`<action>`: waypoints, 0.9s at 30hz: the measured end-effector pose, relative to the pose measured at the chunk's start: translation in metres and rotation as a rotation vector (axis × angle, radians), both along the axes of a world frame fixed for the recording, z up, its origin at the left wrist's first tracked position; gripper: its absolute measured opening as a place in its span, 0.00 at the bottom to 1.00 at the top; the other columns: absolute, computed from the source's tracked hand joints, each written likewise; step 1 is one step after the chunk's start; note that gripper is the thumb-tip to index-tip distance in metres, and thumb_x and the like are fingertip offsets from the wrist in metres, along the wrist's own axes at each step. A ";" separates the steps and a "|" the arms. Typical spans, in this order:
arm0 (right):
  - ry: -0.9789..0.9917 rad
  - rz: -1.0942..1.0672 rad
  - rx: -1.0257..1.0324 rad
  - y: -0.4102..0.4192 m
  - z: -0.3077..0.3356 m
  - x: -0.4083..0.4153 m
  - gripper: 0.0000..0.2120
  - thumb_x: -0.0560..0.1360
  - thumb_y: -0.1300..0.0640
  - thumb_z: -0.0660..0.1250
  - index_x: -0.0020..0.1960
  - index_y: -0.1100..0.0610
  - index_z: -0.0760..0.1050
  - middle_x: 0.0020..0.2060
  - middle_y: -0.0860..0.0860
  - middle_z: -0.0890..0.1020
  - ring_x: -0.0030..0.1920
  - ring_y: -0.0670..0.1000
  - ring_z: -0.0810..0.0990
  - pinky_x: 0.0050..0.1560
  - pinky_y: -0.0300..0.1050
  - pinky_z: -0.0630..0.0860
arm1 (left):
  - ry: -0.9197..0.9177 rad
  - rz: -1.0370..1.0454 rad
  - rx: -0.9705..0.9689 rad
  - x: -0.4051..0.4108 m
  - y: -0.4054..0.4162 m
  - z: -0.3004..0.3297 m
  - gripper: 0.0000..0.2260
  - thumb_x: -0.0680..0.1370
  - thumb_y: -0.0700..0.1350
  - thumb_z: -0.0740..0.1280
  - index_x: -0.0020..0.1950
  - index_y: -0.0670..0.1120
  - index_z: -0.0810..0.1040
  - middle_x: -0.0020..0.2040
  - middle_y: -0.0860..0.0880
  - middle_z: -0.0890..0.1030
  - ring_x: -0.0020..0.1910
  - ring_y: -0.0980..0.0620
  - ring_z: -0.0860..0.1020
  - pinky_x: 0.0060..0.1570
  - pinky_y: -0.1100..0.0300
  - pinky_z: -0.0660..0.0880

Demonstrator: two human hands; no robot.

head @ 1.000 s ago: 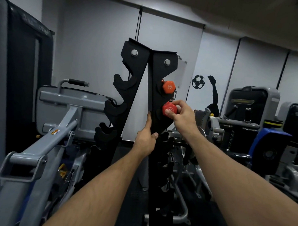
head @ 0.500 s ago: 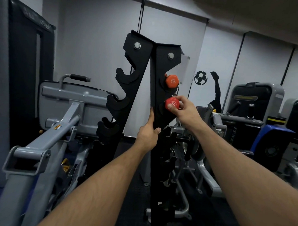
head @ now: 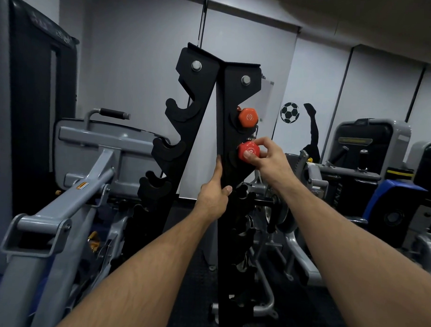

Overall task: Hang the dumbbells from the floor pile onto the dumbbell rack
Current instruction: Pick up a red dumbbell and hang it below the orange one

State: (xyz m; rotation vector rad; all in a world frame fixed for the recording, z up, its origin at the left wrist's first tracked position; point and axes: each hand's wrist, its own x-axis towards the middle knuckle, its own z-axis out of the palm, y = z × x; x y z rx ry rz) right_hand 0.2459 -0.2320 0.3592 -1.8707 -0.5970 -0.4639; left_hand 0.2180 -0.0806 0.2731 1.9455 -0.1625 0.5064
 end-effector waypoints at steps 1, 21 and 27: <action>0.005 0.005 0.009 -0.001 -0.001 0.001 0.11 0.78 0.55 0.73 0.58 0.50 0.75 0.56 0.55 0.85 0.57 0.53 0.83 0.55 0.45 0.78 | 0.001 0.001 0.005 0.000 0.000 0.000 0.40 0.85 0.43 0.61 0.75 0.75 0.36 0.58 0.45 0.80 0.47 0.40 0.85 0.42 0.44 0.85; -0.046 -0.074 -0.098 0.000 -0.011 -0.015 0.32 0.77 0.43 0.72 0.76 0.48 0.66 0.66 0.49 0.78 0.64 0.49 0.78 0.66 0.46 0.74 | -0.023 -0.019 0.016 0.000 0.006 -0.002 0.36 0.85 0.44 0.61 0.81 0.68 0.41 0.68 0.46 0.78 0.41 0.61 0.77 0.36 0.69 0.73; -0.269 -0.214 -0.065 0.006 -0.048 -0.051 0.39 0.76 0.38 0.70 0.81 0.45 0.58 0.77 0.47 0.66 0.75 0.45 0.64 0.76 0.49 0.64 | -0.189 0.009 0.066 -0.028 0.012 -0.005 0.29 0.85 0.51 0.62 0.84 0.50 0.55 0.80 0.50 0.65 0.77 0.53 0.65 0.73 0.59 0.62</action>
